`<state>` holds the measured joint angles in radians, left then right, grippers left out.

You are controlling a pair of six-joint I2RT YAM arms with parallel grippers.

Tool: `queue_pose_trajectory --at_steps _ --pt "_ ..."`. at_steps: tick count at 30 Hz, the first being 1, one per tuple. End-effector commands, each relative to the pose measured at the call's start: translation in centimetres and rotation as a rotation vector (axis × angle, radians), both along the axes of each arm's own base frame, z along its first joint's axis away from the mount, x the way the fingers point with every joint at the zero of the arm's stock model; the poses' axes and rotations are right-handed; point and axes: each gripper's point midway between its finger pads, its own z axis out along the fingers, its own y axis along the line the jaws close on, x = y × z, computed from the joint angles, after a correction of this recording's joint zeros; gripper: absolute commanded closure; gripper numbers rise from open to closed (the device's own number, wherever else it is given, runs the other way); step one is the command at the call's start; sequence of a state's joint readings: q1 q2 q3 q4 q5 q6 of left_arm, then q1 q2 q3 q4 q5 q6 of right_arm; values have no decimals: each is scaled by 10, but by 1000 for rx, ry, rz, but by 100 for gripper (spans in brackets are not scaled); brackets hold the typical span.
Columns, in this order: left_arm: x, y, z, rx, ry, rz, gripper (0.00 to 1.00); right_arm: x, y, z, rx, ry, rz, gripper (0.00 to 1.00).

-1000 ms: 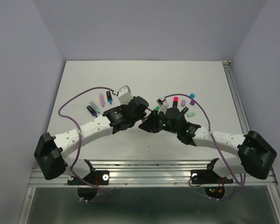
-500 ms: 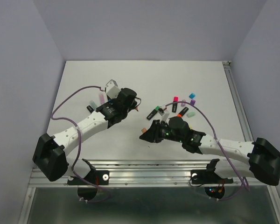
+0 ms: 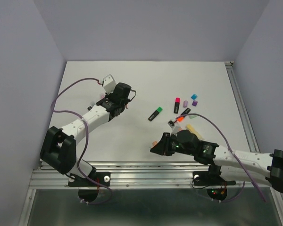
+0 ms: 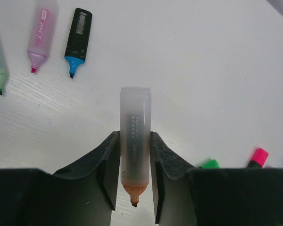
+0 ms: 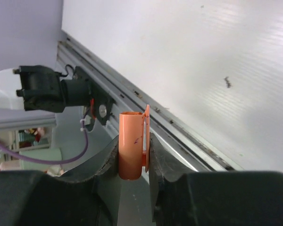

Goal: Open the pen caps

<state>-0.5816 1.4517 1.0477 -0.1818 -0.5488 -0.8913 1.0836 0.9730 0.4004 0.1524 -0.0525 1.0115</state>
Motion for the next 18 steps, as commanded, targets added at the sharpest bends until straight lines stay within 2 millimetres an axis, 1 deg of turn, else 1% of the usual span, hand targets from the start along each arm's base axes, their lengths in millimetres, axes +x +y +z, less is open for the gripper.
queue_pose_trajectory --at_steps 1,2,3,4,5,7,8,9,11,12,14,16,18 --pt "-2 18 -6 149 50 -74 100 38 -20 10 -79 -70 -163 99" --pt "-2 31 -14 171 75 -46 100 42 -24 9 -88 -71 -177 99" --pt "-4 37 -24 190 108 -44 100 48 -33 1 -122 -57 -201 99" --pt "-8 40 -34 194 138 -50 100 51 -37 -3 -134 -47 -211 99" --pt "-6 51 -39 203 156 -31 100 53 -39 -7 -142 -37 -217 99" --pt "-9 61 -53 220 188 -14 100 59 -46 -13 -158 -28 -240 99" --pt "-8 65 -57 226 195 -9 100 60 -47 -16 -166 -24 -247 99" --pt "-5 73 -61 238 206 -7 100 61 -49 -17 -172 -22 -254 99" --pt "-3 76 -75 232 243 -6 100 65 -54 -21 -188 -22 -278 99" --pt "-2 84 -84 233 271 14 100 67 -57 -24 -198 -19 -287 99" --pt "0 92 -95 246 294 38 100 68 -60 -26 -206 -16 -299 99" --pt "-2 102 -112 267 354 63 100 68 -64 -30 -215 -9 -309 99" --pt "-2 106 -117 278 379 78 100 67 -68 -34 -223 -3 -317 99"
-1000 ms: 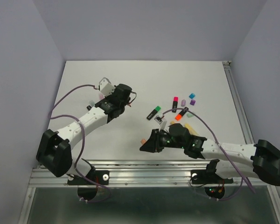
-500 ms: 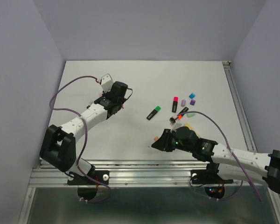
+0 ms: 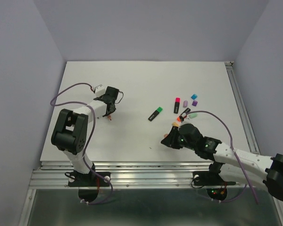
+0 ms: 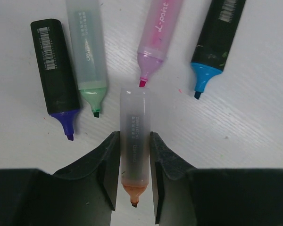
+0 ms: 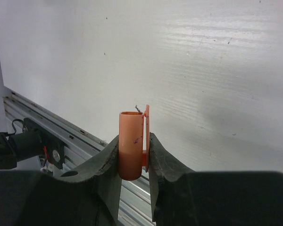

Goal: Open the pen caps

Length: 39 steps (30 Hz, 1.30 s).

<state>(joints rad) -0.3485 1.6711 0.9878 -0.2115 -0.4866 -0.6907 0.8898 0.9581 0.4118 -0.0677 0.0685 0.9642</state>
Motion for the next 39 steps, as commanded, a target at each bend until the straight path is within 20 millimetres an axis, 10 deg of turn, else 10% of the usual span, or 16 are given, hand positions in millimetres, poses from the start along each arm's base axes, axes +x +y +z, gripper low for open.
queue_pose_trajectory --at_steps 1,9,15,24,32,39 --pt "0 12 -9 42 52 17 100 9 -8 4 -13 -26 -48 99" --pt "-1 14 -8 45 56 26 78 11 -22 1 -43 -29 -94 99" --pt "-5 12 2 31 52 14 26 18 -31 5 -86 -47 -131 99" --pt "-9 -21 75 -130 -133 -139 1 45 -57 14 -176 -86 -227 99" --pt "-45 -76 124 -318 -326 -440 1 89 -105 20 -241 -96 -366 99" --pt "-57 -77 127 -326 -367 -483 1 132 -150 26 -276 -84 -505 99"
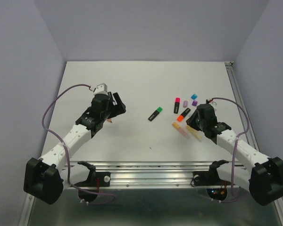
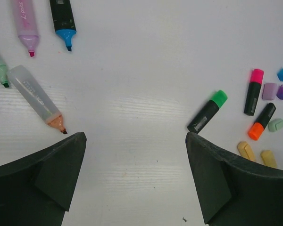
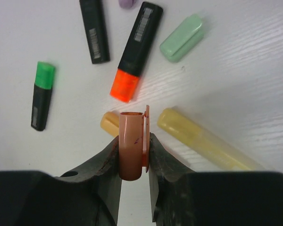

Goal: Open the pen caps

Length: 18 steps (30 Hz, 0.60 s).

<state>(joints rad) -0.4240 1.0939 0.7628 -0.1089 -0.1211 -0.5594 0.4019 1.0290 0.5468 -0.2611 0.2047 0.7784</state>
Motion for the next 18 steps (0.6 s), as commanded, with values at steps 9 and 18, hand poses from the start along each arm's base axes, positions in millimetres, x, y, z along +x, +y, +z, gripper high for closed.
queue_pose_trajectory --at_steps 9,18 --pt "-1 -3 7 -5 -64 -39 1 86 -54 9 -125 44 -120 99" --pt "-5 -7 14 -32 -79 -65 1 126 -91 7 -345 114 -228 97"
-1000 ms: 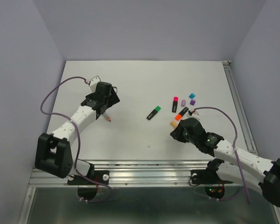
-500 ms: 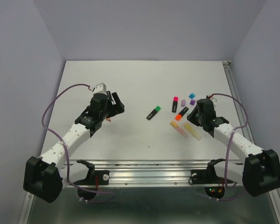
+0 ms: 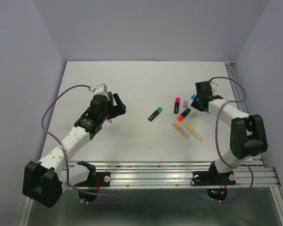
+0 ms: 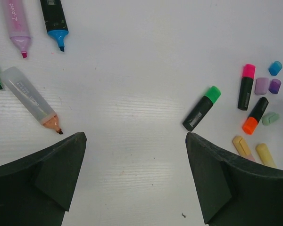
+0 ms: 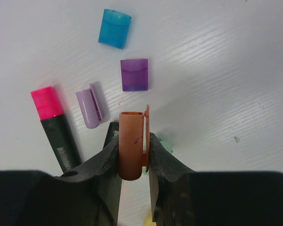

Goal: Open the pen caps

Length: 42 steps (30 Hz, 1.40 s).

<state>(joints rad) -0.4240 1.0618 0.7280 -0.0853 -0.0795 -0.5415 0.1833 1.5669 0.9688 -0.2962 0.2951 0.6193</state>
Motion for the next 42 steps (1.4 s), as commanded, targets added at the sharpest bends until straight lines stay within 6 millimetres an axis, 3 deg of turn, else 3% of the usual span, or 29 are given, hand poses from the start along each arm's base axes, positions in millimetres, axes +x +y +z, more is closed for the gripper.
queue_pose_trajectory --at_steps 1,8,18,25,35,40,42 --pt "1 -3 16 -20 -68 -22 1 18 -29 19 -145 -4 -58 96" --pt "0 -3 16 -20 -74 -25 1 21 -53 3 -226 70 -94 92" --pt "2 -3 12 -12 -63 -21 1 20 -49 -30 -202 162 -36 84" --pt "2 -4 9 -14 -55 -29 1 16 -46 -37 -190 188 -23 78" --pt "3 -11 6 -22 -48 -58 1 13 -32 -29 -120 168 21 67" --pt "-1 -17 3 -25 -41 -107 1 10 -30 -15 -100 141 14 46" --pt "0 -23 6 -41 -59 -134 1 9 -31 -6 -97 126 1 42"
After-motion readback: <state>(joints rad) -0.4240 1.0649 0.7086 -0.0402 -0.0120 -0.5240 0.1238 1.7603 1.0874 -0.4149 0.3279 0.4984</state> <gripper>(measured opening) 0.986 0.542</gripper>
